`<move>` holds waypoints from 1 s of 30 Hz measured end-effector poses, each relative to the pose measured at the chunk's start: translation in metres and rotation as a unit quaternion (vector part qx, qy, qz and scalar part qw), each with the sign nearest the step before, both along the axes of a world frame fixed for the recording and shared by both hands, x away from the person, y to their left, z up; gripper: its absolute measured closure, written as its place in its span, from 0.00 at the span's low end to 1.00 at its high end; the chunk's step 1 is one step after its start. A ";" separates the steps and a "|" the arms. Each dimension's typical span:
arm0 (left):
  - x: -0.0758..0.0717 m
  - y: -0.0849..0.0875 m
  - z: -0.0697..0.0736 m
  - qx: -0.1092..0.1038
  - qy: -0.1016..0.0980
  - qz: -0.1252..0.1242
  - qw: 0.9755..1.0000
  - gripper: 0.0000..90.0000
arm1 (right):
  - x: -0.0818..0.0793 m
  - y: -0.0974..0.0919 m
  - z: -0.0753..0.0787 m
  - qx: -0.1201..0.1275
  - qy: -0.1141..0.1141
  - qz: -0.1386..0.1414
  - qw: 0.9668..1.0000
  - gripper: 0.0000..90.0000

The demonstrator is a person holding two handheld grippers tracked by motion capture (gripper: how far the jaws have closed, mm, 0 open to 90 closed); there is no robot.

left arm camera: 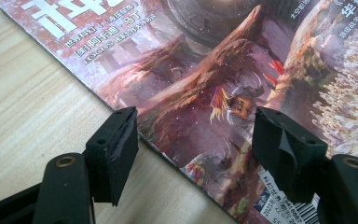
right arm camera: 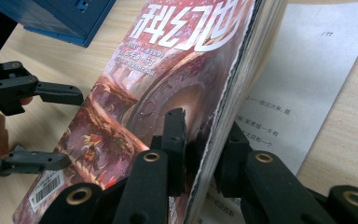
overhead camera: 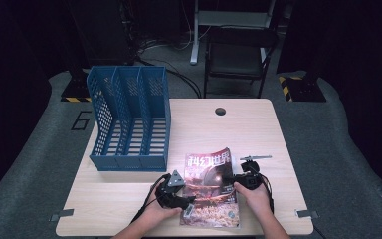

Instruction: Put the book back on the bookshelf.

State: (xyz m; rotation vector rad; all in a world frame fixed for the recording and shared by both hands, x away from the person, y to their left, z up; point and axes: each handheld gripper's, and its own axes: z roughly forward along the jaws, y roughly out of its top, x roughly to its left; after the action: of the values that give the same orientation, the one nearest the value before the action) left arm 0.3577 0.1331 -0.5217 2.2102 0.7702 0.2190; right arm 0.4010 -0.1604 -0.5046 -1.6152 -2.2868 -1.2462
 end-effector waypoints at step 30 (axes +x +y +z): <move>0.000 0.001 -0.001 -0.005 0.001 -0.005 1.000 0.35 | 0.005 -0.006 -0.008 0.013 0.030 0.015 0.999 0.86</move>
State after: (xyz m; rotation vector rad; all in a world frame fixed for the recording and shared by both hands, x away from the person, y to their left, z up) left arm 0.3582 0.1342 -0.5226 2.2052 0.7584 0.2075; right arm 0.4062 -0.1665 -0.5130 -1.5807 -2.2417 -1.1999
